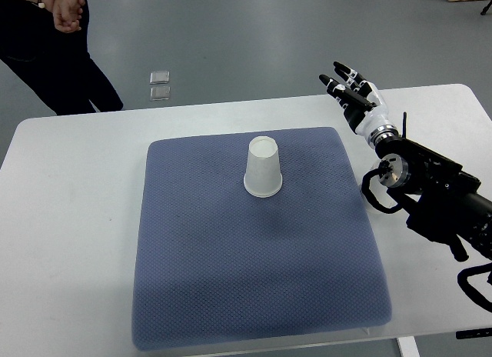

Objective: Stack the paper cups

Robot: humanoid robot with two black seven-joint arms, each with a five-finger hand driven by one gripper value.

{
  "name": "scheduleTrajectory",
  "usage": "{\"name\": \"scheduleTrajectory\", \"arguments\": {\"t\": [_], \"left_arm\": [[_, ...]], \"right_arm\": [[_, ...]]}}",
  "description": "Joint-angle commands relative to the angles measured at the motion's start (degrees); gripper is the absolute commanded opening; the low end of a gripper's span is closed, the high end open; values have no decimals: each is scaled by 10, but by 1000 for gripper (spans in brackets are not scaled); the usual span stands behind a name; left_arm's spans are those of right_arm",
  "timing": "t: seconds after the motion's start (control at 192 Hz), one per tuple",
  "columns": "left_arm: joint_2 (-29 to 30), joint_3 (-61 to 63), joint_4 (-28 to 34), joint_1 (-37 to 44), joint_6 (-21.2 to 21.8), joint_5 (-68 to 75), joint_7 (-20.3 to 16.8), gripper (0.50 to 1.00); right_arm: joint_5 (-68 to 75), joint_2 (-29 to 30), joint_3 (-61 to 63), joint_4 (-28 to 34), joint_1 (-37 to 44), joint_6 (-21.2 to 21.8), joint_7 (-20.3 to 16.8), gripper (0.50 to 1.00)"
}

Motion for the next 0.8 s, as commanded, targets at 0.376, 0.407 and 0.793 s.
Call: {"name": "scheduleTrajectory", "arguments": {"t": [0.376, 0.407, 0.793], "left_arm": [[0, -1, 0, 0, 1, 0, 0, 1000], [0, -1, 0, 0, 1, 1, 0, 1000], [0, -1, 1, 0, 1, 0, 0, 1000]], "right_arm": [[1, -1, 1, 0, 1, 0, 0, 913], [1, -1, 1, 0, 1, 0, 0, 913], [1, 0, 3, 0, 4, 0, 1, 913]]}}
